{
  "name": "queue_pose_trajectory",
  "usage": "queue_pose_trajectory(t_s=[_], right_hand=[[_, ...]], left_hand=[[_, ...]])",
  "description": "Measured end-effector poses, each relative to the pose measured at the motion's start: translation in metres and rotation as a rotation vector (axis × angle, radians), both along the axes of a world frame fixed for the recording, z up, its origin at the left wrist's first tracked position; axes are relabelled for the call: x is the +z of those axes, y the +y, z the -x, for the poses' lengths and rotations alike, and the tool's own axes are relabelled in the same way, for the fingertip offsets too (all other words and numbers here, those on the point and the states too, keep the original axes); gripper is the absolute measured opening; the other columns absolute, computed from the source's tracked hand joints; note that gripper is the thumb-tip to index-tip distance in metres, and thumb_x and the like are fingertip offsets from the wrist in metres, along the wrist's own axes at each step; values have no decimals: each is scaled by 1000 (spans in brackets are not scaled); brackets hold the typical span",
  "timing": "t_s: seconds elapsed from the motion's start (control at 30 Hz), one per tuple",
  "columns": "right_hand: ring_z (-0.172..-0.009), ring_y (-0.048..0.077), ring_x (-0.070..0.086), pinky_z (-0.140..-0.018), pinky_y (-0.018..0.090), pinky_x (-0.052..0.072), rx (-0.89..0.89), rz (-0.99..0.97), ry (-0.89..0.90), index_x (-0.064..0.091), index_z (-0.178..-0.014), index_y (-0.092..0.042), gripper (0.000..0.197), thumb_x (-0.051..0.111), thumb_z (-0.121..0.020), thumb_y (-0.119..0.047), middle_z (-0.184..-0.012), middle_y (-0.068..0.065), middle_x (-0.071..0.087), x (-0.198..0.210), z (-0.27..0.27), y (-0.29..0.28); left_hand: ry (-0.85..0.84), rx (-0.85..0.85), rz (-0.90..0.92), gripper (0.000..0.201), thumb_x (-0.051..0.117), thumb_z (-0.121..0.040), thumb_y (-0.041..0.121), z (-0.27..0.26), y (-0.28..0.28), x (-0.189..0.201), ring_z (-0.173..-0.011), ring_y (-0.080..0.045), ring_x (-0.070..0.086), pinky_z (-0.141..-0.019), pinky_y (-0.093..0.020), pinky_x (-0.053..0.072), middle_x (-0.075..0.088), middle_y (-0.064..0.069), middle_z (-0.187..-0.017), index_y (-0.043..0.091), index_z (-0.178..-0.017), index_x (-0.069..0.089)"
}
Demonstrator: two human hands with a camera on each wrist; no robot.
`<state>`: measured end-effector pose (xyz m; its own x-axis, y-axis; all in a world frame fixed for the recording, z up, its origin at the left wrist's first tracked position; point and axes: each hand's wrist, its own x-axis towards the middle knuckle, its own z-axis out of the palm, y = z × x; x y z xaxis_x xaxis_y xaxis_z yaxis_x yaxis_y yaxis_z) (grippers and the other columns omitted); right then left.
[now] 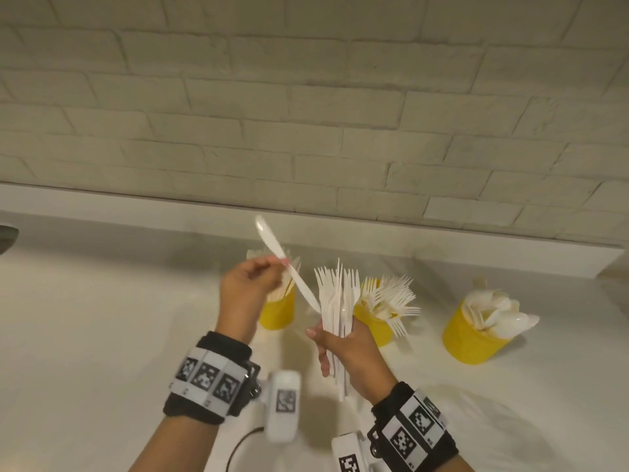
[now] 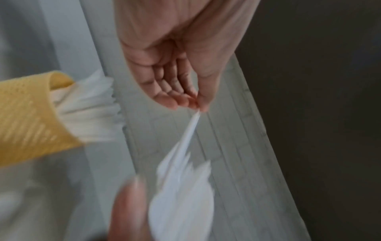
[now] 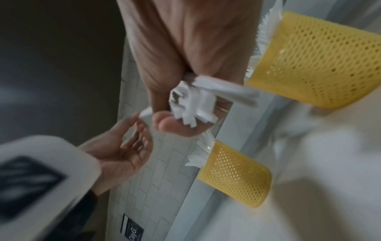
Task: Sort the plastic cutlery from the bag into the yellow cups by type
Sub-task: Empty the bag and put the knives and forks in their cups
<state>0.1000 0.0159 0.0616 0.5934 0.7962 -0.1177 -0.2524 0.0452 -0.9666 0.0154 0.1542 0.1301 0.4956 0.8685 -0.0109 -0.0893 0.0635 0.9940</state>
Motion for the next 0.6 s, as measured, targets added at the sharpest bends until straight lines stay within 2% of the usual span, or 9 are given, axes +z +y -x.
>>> queue_pose_trajectory(t_s=[0.07, 0.13, 0.2, 0.23, 0.3, 0.37, 0.47, 0.53, 0.6], right_hand=[[-33, 22, 43, -40, 26, 40, -21, -4, 46, 57, -66, -10, 19, 70, -79, -7, -52, 9, 50, -1, 0, -1], [-34, 22, 43, -40, 26, 40, -34, -11, 64, 58, -66, -11, 18, 70, -79, -7, -53, 9, 50, -1, 0, 0], [-34, 22, 43, -41, 26, 40, -25, -12, 51, 58, -66, -11, 19, 70, -80, -7, -52, 8, 51, 1, 0, 0], [-34, 22, 44, -41, 26, 41, -19, -7, 37, 58, -66, -11, 19, 70, -80, -8, -52, 7, 51, 2, 0, 1], [-34, 21, 45, -41, 26, 42, -17, 12, 5, 56, -67, -9, 19, 70, -80, -8, -51, 7, 52, 4, 0, 3], [-32, 20, 45, -40, 26, 42, -44, 40, -30, 54, -68, -7, 19, 70, -80, -7, -51, 7, 52, 5, -1, 3], [-31, 21, 44, -40, 26, 41, -105, 94, -83, 53, -72, -5, 19, 70, -79, -7, -49, 8, 50, 3, -3, 5], [-31, 22, 44, -41, 27, 40, -147, 140, -144, 53, -75, -4, 17, 69, -79, -6, -48, 6, 50, 0, -5, 8], [-30, 20, 45, -39, 26, 39, -177, 196, -192, 56, -85, -4, 8, 63, -81, -3, -52, 6, 54, 0, -4, 11]], left_hand=[[-20, 155, -80, 6, 72, -75, 11, 3, 22, 5, -54, 2, 59, -58, -10, 50, 68, 4, -69, 11, -81, 69], [42, 266, -167, 12, 73, -75, 13, 0, 40, -1, -57, 4, 62, -59, -7, 49, 67, 4, -72, 7, -85, 68], [150, 284, -179, 14, 74, -74, 15, -6, 51, -15, -67, -9, 64, -65, -15, 49, 67, 0, -73, 7, -84, 69], [219, 255, -183, 14, 74, -75, 15, -8, 53, -24, -72, -16, 63, -70, -21, 49, 69, -5, -76, 6, -85, 69], [373, 189, -210, 22, 73, -75, 17, -9, 53, -43, -78, -19, 62, -80, -26, 47, 72, -12, -88, 5, -93, 70], [461, 188, -275, 29, 74, -75, 22, -7, 48, -51, -79, -19, 61, -81, -25, 44, 71, -9, -95, 9, -99, 69], [403, 199, -347, 16, 73, -74, 33, -4, 19, -42, -68, -13, 58, -70, -24, 47, 70, 5, -87, 21, -84, 69], [310, 50, -316, 11, 73, -72, 35, -5, -12, -31, -61, -4, 56, -61, -11, 45, 69, 10, -77, 25, -71, 69], [262, -115, -277, 12, 75, -69, 37, -9, -42, -26, -60, -2, 55, -60, -10, 44, 69, 9, -74, 28, -72, 70]])
